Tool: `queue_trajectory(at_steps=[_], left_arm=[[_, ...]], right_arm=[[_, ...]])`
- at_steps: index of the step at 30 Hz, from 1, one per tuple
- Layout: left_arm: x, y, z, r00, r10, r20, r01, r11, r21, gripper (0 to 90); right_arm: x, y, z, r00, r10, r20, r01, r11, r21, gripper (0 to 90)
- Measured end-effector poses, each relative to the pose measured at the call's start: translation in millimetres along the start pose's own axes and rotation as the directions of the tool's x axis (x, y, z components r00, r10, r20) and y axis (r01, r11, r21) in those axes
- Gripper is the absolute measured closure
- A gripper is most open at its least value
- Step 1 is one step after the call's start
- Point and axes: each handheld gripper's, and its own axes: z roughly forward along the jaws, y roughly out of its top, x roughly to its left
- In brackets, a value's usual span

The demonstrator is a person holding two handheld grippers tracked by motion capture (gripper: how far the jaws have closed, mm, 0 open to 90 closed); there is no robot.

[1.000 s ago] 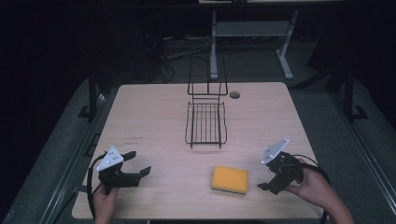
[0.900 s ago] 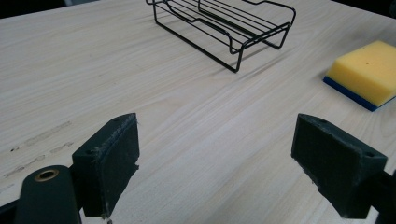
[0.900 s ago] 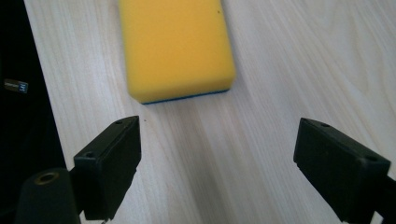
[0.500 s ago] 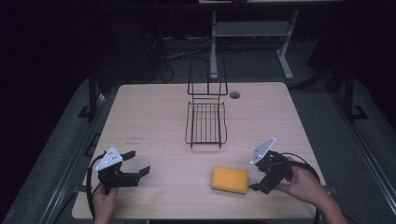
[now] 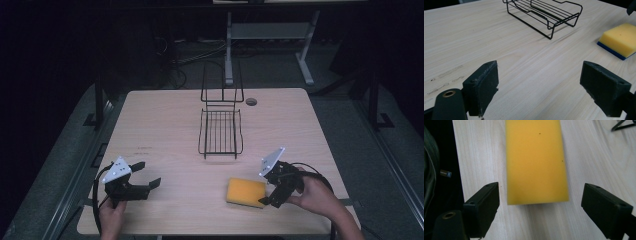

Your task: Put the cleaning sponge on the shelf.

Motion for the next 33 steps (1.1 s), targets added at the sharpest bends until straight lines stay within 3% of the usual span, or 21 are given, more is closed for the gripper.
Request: queue_trajectory(at_steps=[23,33], left_arm=[[0.5,0.0,-1.0,1.0000,-0.004,0.001,0.004,1.0000,-0.003,14.6],[0.8,0.0,-1.1,1.0000,-0.005,0.002,0.005,1.0000,-0.004,14.6]], right_arm=[[-0.2,20.4,21.5,0.9984,-0.012,-0.054,0.013,1.000,0.024,14.3],[-0.5,25.1,28.4,0.9983,-0.020,-0.055,0.022,0.999,0.034,14.4]])
